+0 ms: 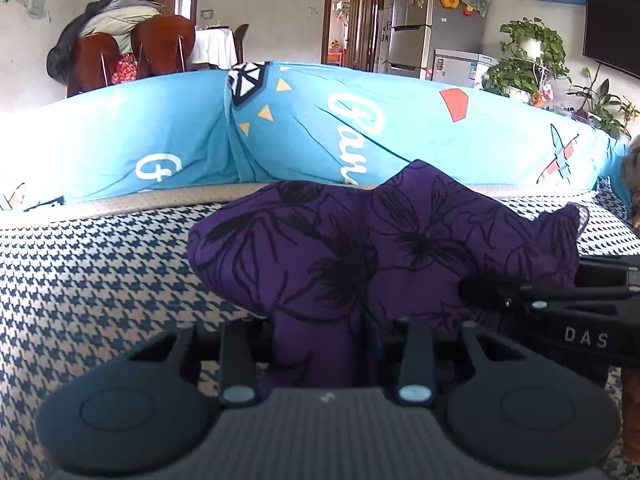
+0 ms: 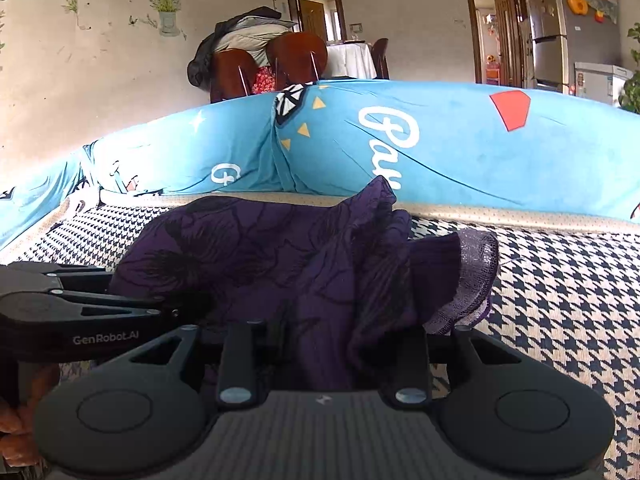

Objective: Fold clothes

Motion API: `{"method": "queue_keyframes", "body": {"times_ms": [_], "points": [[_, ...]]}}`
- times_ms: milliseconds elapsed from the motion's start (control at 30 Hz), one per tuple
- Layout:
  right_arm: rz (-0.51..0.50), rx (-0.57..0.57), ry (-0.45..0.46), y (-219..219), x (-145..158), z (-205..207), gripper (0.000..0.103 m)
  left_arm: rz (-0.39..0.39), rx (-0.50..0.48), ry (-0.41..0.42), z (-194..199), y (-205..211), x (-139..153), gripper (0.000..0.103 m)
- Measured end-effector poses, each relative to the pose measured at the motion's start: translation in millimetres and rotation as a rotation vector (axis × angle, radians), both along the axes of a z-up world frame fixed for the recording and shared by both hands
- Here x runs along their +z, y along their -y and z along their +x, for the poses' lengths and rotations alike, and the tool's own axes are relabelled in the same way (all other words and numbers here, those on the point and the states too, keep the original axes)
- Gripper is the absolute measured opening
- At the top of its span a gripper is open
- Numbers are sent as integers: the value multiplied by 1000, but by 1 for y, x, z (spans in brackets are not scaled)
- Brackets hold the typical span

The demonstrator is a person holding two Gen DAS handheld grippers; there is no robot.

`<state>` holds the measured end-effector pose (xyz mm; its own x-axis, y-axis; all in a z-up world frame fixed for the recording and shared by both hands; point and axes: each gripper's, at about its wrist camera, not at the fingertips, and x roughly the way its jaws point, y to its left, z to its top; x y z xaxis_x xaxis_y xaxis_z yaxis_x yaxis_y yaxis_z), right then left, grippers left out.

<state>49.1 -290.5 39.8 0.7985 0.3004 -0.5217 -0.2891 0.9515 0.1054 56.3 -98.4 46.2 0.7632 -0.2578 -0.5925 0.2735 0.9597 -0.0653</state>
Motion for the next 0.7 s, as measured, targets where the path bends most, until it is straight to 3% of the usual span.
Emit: {"method": "queue_keyframes", "body": {"times_ms": [167,267,400,467,700], "points": [[-4,-6,-81,-6,-11,8,36,-75,22,-116,12,-21,-14,37],[-7,-10,-130,-10,-18,13,40,-125,36,-200,21,-35,-26,47],[13,-41,-171,-1,-23,18,57,-157,46,-220,26,-42,-30,56],[37,-52,-192,6,-24,20,62,-146,54,-220,26,-42,-32,68],[106,-67,-262,26,-31,20,79,-135,53,-237,31,-38,-40,93]]}}
